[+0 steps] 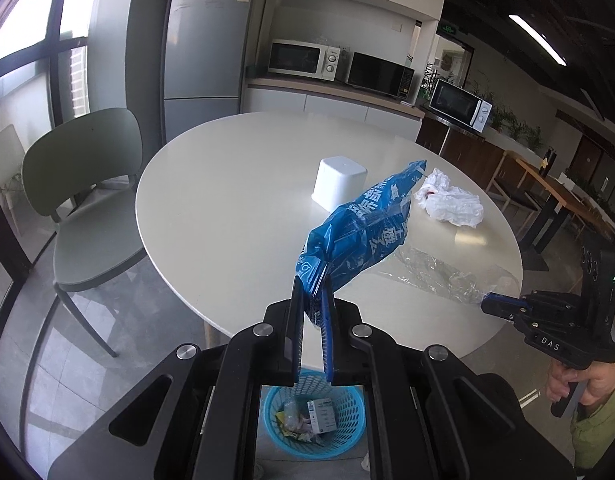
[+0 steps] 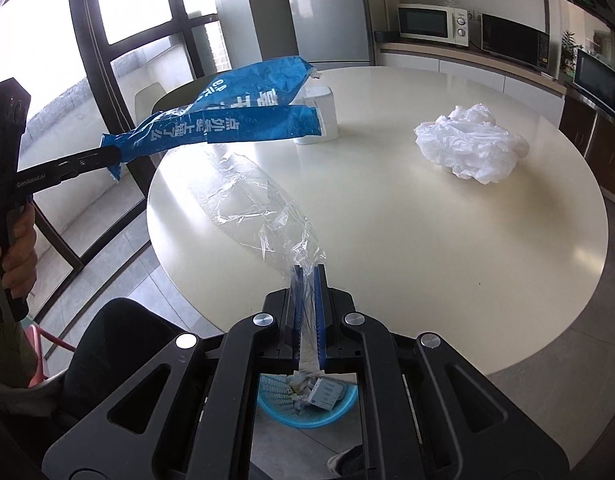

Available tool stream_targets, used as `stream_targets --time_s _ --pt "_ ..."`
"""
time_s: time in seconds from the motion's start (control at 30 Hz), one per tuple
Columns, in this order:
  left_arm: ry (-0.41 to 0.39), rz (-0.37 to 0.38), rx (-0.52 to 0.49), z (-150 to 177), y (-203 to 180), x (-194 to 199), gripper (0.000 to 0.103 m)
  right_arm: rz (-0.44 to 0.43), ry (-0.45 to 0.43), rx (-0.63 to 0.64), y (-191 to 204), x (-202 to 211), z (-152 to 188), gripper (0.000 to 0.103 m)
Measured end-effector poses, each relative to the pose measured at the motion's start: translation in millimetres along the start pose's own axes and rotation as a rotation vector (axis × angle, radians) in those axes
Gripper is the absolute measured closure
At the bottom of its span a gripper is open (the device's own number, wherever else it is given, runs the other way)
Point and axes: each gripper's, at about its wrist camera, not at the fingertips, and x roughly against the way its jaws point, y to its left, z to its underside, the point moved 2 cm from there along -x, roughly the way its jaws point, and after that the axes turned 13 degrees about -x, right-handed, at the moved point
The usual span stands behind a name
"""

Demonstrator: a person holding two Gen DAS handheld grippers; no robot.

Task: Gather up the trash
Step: 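Carry the blue bag and clear film down over the wastebasket with both tools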

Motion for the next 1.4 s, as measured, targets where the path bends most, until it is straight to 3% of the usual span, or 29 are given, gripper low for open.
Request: stream_targets --time_s 0.4,0.63,0.77,0.93,1.2,1.4 --pt "0.018 -0.016 -0.028 38 -2 43 0.096 0.015 -0.041 -0.155 -19 44 43 0.098" --pt "0.082 0.032 -0.031 66 6 70 0.096 -0.044 -0.001 -0.201 -17 69 76 0.098" --pt "0.125 0.012 -0.024 88 8 75 0.096 -0.033 0.027 -0.218 -17 73 96 0.098" --pt "0.187 0.025 -0.014 112 5 69 0.096 -0.028 0.076 -0.225 -16 68 118 0.098" --pt "0.298 0.030 -0.011 148 8 42 0.096 0.039 0.170 -0.261 -30 39 155 0.098" --pt "0.364 0.036 0.001 169 12 17 0.096 0.106 0.193 -0.265 -38 14 165 0.098"
